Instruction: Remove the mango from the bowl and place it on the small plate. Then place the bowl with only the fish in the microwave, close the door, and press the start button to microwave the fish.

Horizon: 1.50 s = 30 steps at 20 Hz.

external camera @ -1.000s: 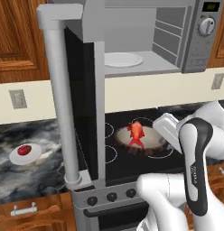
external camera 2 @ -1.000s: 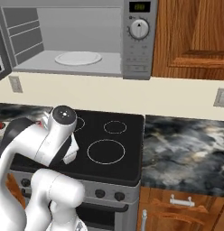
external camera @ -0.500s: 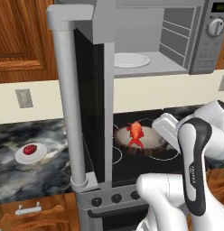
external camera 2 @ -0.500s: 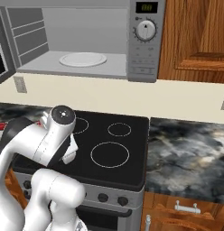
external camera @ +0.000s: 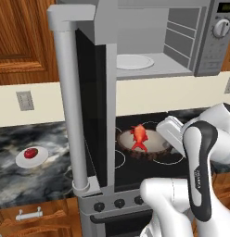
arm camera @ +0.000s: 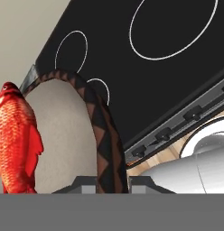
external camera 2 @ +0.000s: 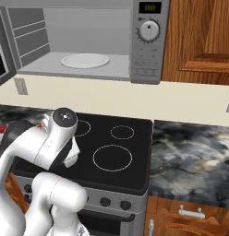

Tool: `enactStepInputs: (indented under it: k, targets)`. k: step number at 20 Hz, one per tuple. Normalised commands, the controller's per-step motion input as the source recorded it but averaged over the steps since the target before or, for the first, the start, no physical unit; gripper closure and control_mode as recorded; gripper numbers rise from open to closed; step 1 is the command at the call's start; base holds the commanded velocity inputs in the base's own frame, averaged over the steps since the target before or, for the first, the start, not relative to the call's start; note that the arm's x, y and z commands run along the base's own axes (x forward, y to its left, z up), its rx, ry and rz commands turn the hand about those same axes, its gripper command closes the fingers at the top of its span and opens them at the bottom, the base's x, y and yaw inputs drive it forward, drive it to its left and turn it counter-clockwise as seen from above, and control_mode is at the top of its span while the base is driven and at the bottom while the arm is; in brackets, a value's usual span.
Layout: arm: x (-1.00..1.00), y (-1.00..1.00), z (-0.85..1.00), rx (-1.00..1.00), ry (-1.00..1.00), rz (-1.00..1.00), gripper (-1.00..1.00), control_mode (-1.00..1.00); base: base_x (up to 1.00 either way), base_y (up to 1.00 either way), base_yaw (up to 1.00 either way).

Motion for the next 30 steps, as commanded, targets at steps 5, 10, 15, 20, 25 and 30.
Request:
enactStepInputs:
  k: [5,10,15,20,25,30]
  targets:
    - [0.0,-0.04,0.0,0.03,0.0,-0.07,1.0,-1.0,0.02,-0.05,0.0]
    - [-0.01,0.0,0.75,0.11,-0.3,-0.1,1.0,-1.0,0.0,0.0,0.0]
    - [-0.03,0.0,0.89,0.14,-0.36,-0.06,1.0,-1.0,0.0,0.0,0.0]
    - [0.0,-0.13,0.76,0.04,-0.25,-0.13,1.0,-1.0,0.0,0.0,0.0]
    - [0.16,-0.23,0.54,0.01,-0.13,-0.12,1.0,-1.0,0.0,0.0,0.0]
    - [0.47,-0.07,0.65,0.0,0.02,-0.15,1.0,-1.0,0.0,0.0,0.0]
